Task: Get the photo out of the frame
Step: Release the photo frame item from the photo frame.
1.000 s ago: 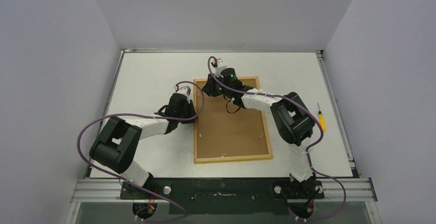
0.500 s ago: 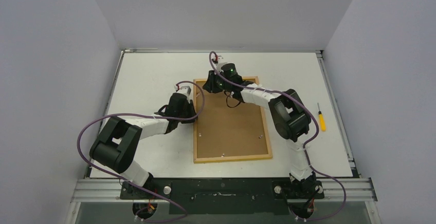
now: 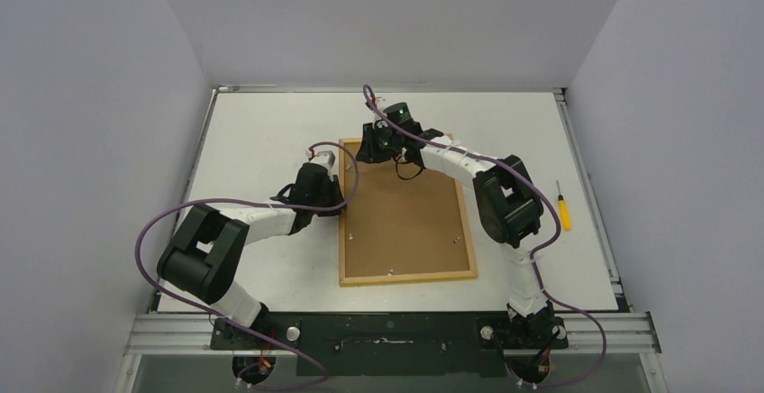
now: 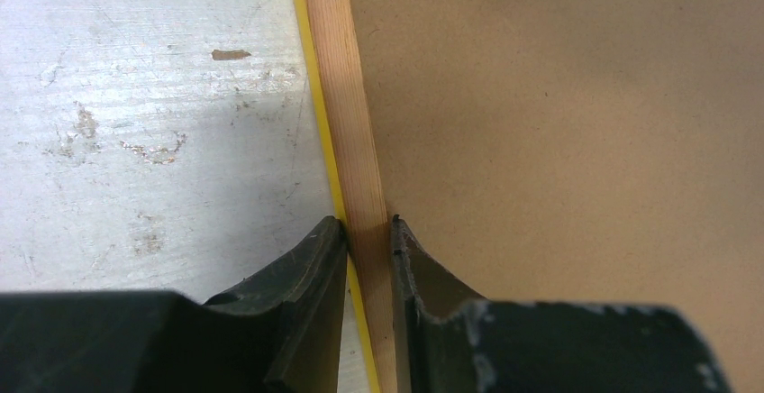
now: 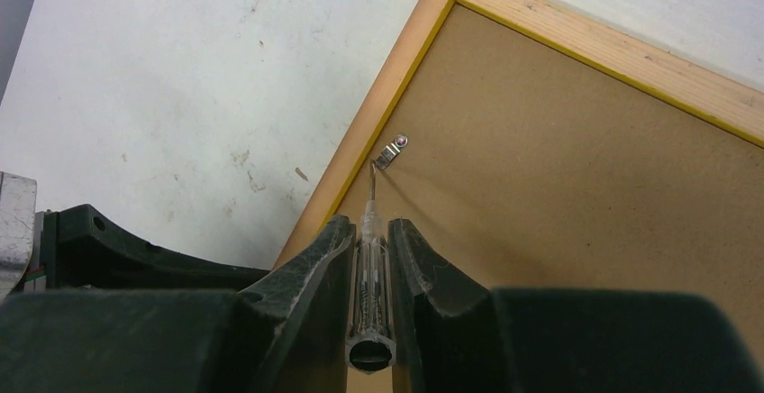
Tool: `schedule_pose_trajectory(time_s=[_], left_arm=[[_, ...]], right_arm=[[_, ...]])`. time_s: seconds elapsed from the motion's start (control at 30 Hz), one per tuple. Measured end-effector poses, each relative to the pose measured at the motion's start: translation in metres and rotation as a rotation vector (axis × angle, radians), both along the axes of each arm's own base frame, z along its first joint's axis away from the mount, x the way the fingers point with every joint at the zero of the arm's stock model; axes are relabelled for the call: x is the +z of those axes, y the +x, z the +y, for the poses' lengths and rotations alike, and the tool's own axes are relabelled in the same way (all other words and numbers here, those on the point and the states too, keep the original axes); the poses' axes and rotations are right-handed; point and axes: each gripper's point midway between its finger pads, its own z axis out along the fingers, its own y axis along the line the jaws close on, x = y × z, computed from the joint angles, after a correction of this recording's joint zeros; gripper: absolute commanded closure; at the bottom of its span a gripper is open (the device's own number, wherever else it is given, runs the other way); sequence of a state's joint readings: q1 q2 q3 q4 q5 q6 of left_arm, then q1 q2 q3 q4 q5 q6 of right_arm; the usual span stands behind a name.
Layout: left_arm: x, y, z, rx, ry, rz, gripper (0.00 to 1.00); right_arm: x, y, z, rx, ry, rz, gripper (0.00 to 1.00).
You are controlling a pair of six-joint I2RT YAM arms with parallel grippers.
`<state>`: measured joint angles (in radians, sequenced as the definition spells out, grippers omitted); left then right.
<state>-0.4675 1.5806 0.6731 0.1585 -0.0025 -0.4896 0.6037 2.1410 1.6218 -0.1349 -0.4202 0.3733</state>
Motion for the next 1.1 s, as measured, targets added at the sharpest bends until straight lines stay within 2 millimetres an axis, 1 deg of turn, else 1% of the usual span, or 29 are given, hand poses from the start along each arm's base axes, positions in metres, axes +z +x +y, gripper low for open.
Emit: schedule_pose_trajectory(time_s=[0.47,0.6,0.67,0.73,0.83,0.9,1.0,1.1], left_arm=[[0.000,0.000,0.000,0.000,0.000,0.001,1.00],[0.000,0.000,0.000,0.000,0.001,0.001,1.00],[0.000,0.000,0.000,0.000,0.001,0.001,1.00],[0.000,0.000,0.000,0.000,0.001,0.002,1.00],[0.000,0.000,0.000,0.000,0.002,0.003,1.00],[0.000,0.000,0.000,0.000,0.001,0.002,1.00],[0.000,0.000,0.000,0.000,0.002,0.003,1.00],[0.000,0.000,0.000,0.000,0.002,0.003,1.00]], right_arm=[[0.002,-0.001,-0.004,-0.010,-0.020,0.005,0.95],[0.005,0.000,-0.014,-0.046,-0.044,-0.010,0.95],[0.008,0.000,-0.027,-0.080,-0.057,-0.018,0.95],[0.013,0.004,-0.045,-0.129,-0.065,-0.027,0.95],[0.019,0.016,-0.073,-0.208,-0.070,-0.049,0.95],[0.022,0.025,-0.089,-0.255,-0.068,-0.064,0.95],[0.021,0.040,-0.111,-0.326,-0.078,-0.077,0.95],[0.015,0.045,-0.124,-0.373,-0.101,-0.082,0.95]])
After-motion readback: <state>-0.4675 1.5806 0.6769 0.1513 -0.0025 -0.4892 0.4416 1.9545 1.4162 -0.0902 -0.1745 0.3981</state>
